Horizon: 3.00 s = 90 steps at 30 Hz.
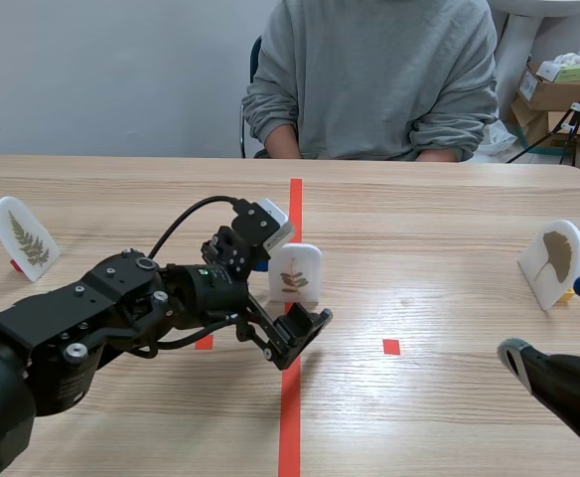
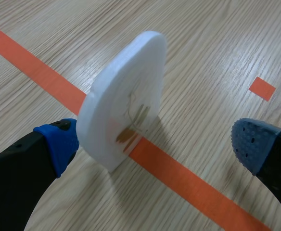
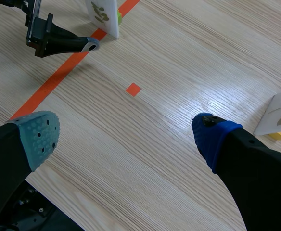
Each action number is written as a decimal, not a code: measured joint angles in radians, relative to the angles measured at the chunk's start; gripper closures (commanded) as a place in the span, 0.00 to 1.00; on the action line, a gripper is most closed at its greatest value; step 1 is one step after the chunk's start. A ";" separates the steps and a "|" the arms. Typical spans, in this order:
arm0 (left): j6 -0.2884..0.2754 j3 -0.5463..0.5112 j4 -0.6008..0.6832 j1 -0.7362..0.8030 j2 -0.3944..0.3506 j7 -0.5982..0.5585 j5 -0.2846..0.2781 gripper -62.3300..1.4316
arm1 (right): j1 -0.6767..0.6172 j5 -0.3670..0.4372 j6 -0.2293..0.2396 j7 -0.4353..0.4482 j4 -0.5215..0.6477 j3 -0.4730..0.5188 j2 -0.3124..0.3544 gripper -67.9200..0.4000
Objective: Do the leaf sorting experiment
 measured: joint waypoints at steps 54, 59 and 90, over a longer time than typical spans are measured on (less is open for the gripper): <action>-0.032 -0.564 0.623 0.599 -0.100 -0.001 -0.245 0.91 | 0.000 0.000 0.000 -0.011 0.000 0.000 0.000 0.17; 0.046 -0.634 0.598 0.558 -0.100 -0.001 -0.232 0.91 | 0.000 0.000 0.000 -0.011 0.000 0.000 0.000 0.17; 0.202 -0.749 0.027 0.209 -0.210 -0.084 -0.150 0.91 | 0.000 0.000 0.000 -0.014 0.000 0.000 0.000 0.17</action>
